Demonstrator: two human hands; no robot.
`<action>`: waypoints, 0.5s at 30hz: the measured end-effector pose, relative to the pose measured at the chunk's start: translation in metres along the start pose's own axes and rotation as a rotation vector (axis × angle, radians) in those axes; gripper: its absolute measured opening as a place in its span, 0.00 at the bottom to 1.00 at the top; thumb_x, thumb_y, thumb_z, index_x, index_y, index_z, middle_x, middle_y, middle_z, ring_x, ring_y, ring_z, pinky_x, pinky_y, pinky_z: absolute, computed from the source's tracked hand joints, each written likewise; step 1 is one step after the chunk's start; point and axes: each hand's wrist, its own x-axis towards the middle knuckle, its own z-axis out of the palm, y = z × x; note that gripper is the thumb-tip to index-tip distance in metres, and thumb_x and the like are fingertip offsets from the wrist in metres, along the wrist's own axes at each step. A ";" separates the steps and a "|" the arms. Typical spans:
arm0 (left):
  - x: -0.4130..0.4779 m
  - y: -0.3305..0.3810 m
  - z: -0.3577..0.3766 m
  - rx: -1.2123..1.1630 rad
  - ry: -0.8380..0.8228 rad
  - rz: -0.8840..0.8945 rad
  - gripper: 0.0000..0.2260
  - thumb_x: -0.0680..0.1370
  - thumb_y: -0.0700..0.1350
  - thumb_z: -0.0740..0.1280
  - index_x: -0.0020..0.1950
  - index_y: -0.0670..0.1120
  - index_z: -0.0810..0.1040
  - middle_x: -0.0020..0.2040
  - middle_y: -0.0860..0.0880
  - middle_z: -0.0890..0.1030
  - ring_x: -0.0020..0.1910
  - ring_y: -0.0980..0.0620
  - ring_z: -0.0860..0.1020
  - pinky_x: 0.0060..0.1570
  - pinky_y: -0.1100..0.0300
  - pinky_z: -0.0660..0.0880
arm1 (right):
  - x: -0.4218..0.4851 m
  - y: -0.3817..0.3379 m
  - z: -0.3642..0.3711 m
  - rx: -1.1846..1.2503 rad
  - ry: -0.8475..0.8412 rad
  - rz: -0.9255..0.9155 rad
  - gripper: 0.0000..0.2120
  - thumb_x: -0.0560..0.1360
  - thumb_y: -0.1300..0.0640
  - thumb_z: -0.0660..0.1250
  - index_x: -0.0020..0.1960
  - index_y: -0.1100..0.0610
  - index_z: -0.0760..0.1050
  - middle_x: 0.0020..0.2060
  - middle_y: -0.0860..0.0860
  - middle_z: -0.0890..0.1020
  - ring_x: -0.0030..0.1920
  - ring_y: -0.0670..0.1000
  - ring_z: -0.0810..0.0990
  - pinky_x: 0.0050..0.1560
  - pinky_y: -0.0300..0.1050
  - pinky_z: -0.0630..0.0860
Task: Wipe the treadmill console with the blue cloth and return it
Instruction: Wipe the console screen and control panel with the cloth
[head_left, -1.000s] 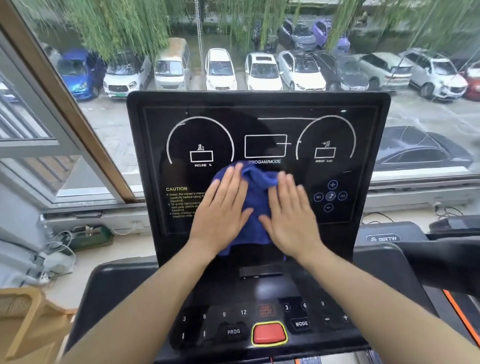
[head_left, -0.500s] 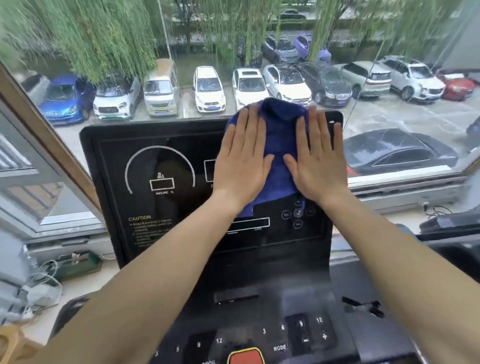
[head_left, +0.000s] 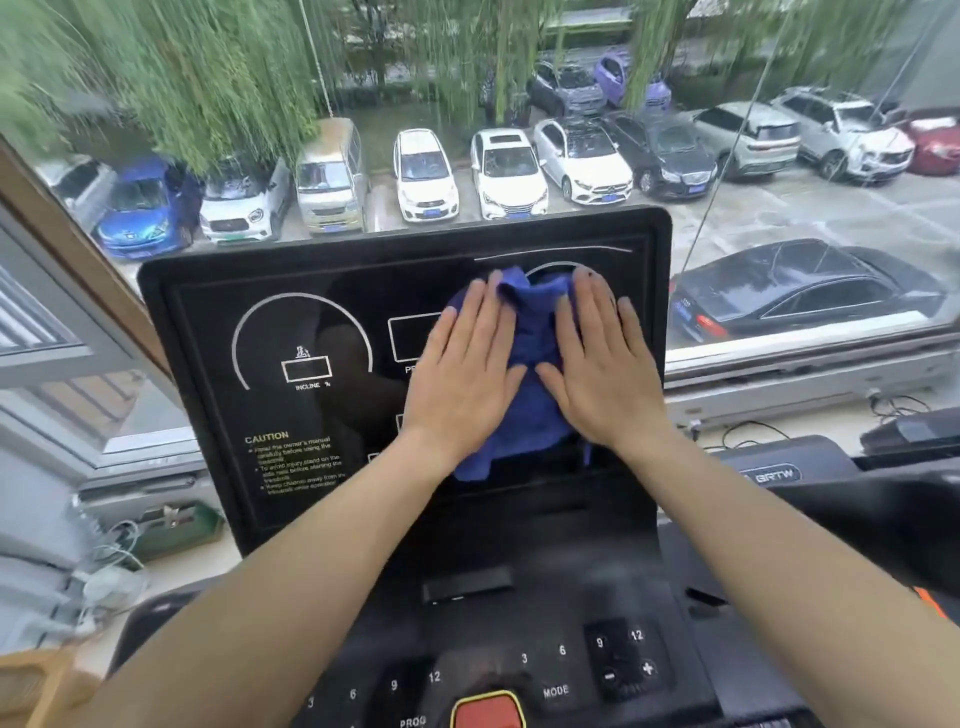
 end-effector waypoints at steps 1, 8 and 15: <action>0.022 -0.001 -0.006 -0.010 0.009 -0.056 0.33 0.83 0.54 0.54 0.79 0.36 0.47 0.80 0.40 0.50 0.80 0.42 0.51 0.77 0.48 0.43 | 0.023 0.010 -0.008 0.015 0.016 0.063 0.37 0.80 0.43 0.54 0.79 0.66 0.50 0.79 0.63 0.53 0.79 0.62 0.52 0.78 0.56 0.41; 0.016 0.059 0.008 -0.058 0.002 0.061 0.33 0.83 0.54 0.53 0.80 0.37 0.43 0.81 0.40 0.48 0.80 0.43 0.49 0.77 0.48 0.44 | -0.036 0.022 0.008 0.096 -0.116 0.297 0.37 0.80 0.45 0.53 0.80 0.66 0.47 0.80 0.65 0.49 0.80 0.62 0.47 0.77 0.54 0.37; -0.100 0.048 0.030 -0.013 -0.099 0.211 0.30 0.85 0.54 0.51 0.80 0.39 0.44 0.81 0.43 0.44 0.80 0.46 0.51 0.77 0.50 0.45 | -0.120 -0.056 0.035 0.090 -0.191 0.197 0.35 0.80 0.46 0.55 0.79 0.67 0.53 0.79 0.65 0.53 0.79 0.64 0.48 0.79 0.53 0.39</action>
